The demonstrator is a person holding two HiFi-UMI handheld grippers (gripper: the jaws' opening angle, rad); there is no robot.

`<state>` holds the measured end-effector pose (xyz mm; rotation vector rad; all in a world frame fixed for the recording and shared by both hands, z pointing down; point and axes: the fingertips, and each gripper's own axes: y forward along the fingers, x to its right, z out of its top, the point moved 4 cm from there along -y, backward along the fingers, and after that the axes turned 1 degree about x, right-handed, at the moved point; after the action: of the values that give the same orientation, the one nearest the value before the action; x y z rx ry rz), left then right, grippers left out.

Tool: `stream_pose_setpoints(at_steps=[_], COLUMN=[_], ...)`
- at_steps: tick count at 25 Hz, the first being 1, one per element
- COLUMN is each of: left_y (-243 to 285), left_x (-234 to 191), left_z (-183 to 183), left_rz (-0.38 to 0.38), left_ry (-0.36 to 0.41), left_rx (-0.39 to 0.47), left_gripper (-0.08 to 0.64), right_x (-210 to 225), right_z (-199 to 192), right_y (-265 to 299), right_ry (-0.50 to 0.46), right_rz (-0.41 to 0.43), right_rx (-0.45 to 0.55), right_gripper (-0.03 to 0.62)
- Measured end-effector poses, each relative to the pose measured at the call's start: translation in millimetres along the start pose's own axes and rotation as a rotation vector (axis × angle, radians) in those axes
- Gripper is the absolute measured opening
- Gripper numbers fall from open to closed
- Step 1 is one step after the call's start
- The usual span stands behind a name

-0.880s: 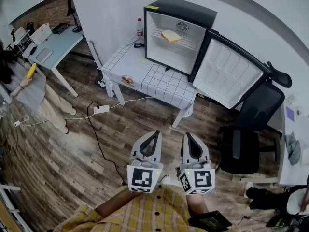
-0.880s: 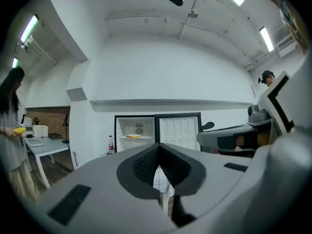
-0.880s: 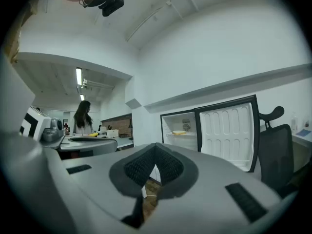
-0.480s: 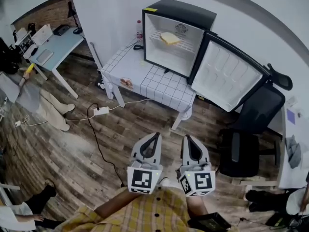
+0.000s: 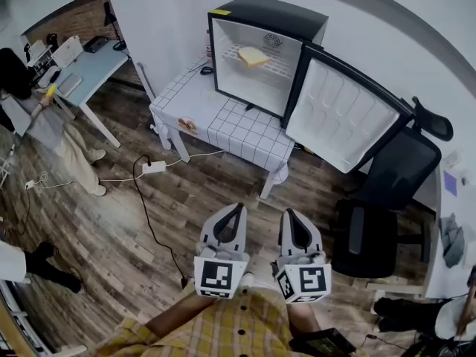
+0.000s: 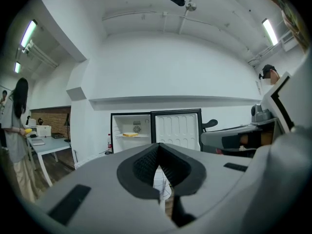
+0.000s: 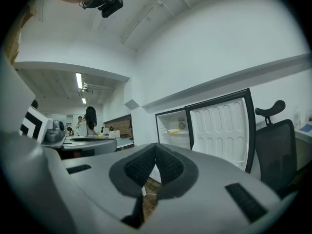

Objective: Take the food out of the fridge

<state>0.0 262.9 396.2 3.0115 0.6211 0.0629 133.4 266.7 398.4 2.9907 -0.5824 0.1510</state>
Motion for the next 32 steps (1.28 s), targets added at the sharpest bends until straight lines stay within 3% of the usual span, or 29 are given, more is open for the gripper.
stream_pose_setpoints(at_steps=[6,15,32], left_y=[5.9,60.2,243.7], left_x=[11.9,-12.2,-148.7], left_z=[-9.0,-16.7,10.6], left_rz=[0.031,0.025,-0.069], left_ry=[0.015,0.021,0.02], left_rx=[-0.024,-0.019,-0.006], left_gripper=[0.006,0.006,0.006], right_x=[24.6,44.4,71.0], right_z=[-10.0,-16.1,23.6], right_y=[3.8,56.8,268.2], right_ry=[0.025,0.029,0.019], right_rz=[0.014,0.014,-0.083], right_rx=[-0.02,-0.022,-0.015], right_gripper=[0.006,0.006,0.006])
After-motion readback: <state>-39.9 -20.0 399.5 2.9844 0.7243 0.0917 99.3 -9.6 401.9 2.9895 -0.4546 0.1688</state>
